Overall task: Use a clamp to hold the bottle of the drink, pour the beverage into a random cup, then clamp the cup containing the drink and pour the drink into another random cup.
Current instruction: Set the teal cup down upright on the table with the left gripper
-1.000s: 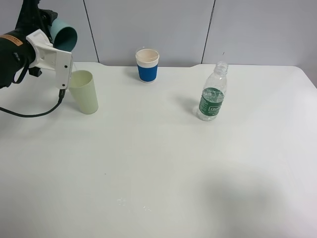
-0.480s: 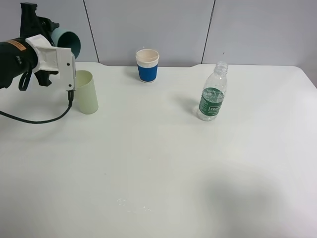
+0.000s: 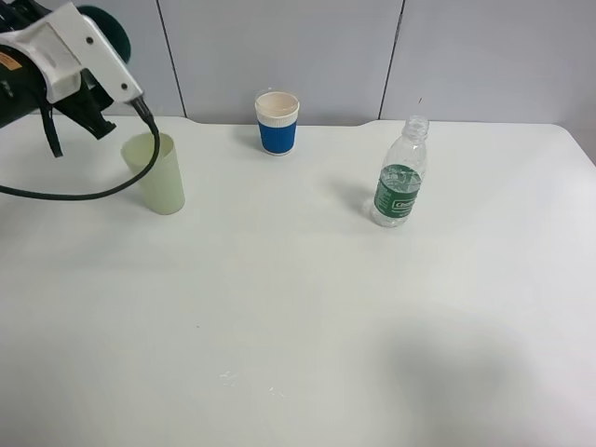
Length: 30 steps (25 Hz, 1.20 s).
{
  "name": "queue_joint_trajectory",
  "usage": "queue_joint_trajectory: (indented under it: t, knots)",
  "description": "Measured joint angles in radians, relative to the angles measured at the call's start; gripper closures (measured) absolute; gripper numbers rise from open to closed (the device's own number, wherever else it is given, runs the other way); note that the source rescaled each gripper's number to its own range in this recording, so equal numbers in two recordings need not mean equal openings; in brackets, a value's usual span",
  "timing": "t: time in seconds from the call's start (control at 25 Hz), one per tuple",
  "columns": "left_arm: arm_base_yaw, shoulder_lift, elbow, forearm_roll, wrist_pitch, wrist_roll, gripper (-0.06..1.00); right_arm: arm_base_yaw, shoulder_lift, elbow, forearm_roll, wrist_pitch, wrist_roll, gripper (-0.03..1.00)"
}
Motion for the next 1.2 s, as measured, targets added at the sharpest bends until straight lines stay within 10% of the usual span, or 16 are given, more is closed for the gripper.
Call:
queue_joint_trajectory:
  t: [0.72, 1.0, 1.2]
  knots:
    - [0.0, -0.432, 0.207, 0.098, 0.243, -0.782, 0.93, 0.0, 0.0, 0.0, 0.0, 0.0, 0.0, -0.02]
    - [0.0, -0.533, 0.351, 0.324, 0.243, -1.103, 0.93, 0.0, 0.0, 0.0, 0.0, 0.0, 0.0, -0.02]
    - [-0.048, -0.519, 0.386, 0.723, 0.197, -1.409, 0.93, 0.0, 0.0, 0.0, 0.0, 0.0, 0.0, -0.02]
